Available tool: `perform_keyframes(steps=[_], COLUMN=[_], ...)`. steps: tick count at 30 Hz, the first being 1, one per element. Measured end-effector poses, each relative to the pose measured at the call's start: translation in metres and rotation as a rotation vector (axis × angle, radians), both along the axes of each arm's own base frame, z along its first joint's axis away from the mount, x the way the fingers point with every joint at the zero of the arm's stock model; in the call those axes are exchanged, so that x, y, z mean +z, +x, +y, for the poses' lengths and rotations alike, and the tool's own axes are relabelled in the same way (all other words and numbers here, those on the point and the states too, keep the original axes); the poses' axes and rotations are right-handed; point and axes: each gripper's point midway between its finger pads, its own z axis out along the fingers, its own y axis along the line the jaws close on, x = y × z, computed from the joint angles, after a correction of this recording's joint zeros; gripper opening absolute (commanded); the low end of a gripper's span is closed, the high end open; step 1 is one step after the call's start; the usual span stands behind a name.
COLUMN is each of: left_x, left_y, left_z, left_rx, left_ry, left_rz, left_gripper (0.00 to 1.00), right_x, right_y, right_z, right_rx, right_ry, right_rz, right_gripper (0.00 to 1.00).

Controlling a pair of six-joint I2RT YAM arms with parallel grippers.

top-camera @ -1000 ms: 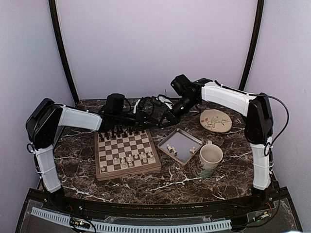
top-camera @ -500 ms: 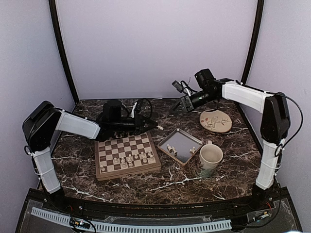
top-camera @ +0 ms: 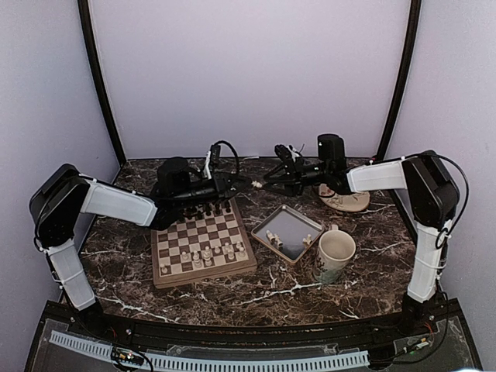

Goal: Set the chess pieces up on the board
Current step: Pass from the left arm to the right

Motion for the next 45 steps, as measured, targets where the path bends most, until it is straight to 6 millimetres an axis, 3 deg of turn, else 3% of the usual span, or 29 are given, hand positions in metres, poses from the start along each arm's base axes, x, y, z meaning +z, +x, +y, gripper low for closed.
perform_keyframes(steps=[9, 29, 38, 41, 45], left_x=[0.017, 0.013, 0.017, 0.015, 0.011], left_y=[0.004, 0.006, 0.005, 0.005, 0.005], left_z=[0.002, -0.002, -0.008, -0.009, -0.009], left_rx=[0.026, 0.019, 0.004, 0.003, 0.001], left_ry=[-0.064, -0.096, -0.114, -0.113, -0.100], left_rz=[-0.017, 0.016, 0.011, 0.016, 0.028], left_gripper=[0.15, 0.16, 0.16, 0.22, 0.40], right_x=[0.025, 0.018, 0.018, 0.017, 0.017], right_y=[-0.007, -0.005, -0.005, -0.005, -0.005], right_z=[0.010, 0.020, 0.021, 0.022, 0.023], right_rx=[0.039, 0.052, 0.053, 0.054, 0.058], right_ry=[0.071, 0.075, 0.078, 0.078, 0.080], right_rz=[0.001, 0.048, 0.046, 0.045, 0.028], right_gripper=[0.47, 0.31, 0.15, 0.11, 0.07])
